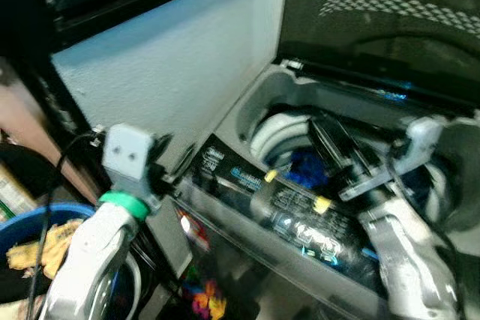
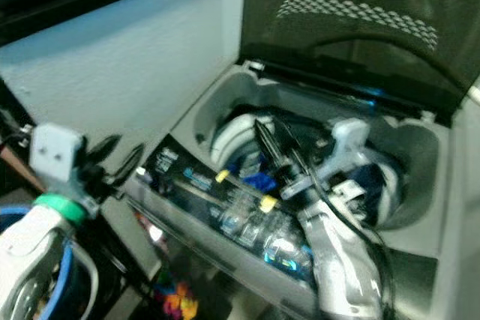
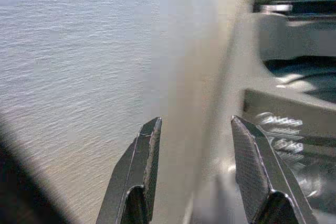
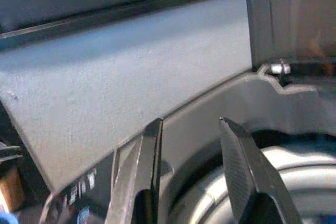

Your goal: Clothes washing

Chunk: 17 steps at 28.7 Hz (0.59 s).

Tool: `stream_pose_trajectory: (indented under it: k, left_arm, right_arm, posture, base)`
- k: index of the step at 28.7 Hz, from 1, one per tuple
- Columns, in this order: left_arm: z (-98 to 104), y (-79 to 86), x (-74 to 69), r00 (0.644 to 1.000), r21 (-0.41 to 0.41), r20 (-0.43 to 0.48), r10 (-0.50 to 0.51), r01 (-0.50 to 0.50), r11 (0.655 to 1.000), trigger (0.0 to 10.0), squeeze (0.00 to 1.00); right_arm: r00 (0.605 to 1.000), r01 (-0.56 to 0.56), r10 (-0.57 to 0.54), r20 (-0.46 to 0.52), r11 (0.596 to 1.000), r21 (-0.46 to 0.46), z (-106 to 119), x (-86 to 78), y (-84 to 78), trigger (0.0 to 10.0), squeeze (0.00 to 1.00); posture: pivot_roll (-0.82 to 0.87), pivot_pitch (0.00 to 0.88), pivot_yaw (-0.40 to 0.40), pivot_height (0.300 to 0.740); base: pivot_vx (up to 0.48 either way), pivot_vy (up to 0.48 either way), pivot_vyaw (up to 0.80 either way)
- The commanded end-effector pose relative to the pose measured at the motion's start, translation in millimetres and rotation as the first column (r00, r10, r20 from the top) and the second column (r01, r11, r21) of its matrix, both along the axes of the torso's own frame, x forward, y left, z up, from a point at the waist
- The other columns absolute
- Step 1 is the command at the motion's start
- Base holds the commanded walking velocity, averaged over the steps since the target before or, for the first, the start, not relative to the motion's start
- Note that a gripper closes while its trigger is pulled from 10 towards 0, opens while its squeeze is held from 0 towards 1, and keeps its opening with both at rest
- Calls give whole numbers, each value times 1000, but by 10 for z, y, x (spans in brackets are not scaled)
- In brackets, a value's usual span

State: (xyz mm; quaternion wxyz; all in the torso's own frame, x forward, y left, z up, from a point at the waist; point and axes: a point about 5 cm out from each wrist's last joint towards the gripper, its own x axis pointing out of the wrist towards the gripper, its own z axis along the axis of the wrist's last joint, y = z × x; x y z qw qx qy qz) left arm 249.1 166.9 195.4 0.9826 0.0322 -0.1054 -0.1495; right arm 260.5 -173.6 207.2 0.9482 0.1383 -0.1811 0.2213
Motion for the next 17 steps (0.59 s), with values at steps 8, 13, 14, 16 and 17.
stream_pose_trajectory:
  k: [8, 13, 14, 16, 17]
  left_arm:
    - [228, -149, -98, 993, -10, 75, -93, 94, 996, 10000, 0]
    - [283, -184, 3, 991, -8, 95, -97, 98, 995, 10000, 0]
    - [298, -184, 4, 990, -13, 99, -95, 97, 995, 10000, 0]
    - [345, -170, 53, 993, -18, 97, -67, 69, 997, 10000, 0]
    - [348, -166, 78, 995, -4, 87, -54, 54, 999, 10000, 0]
  right_arm:
    - [999, -31, 29, 26, 996, 86, 115, -213, 118, 10000, 0]
    - [999, -24, 18, 45, 992, 122, 199, -166, 137, 10000, 0]
    - [999, -21, 15, 45, 991, 129, 215, -164, 128, 10000, 0]
    - [999, -4, -3, 51, 991, 135, 252, -111, 103, 10000, 0]
    - [999, 6, -13, 48, 991, 136, 252, -88, 91, 10000, 0]
  posture:
    - [75, 0, 111, 740]
    - [71, 0, 107, 740]
    - [71, 0, 107, 740]
    - [72, 0, 98, 740]
    - [72, 0, 98, 740]
  base:
    - [0, 0, 800]
    - [0, 0, 800]
    - [0, 0, 800]
    - [0, 0, 800]
    - [0, 0, 800]
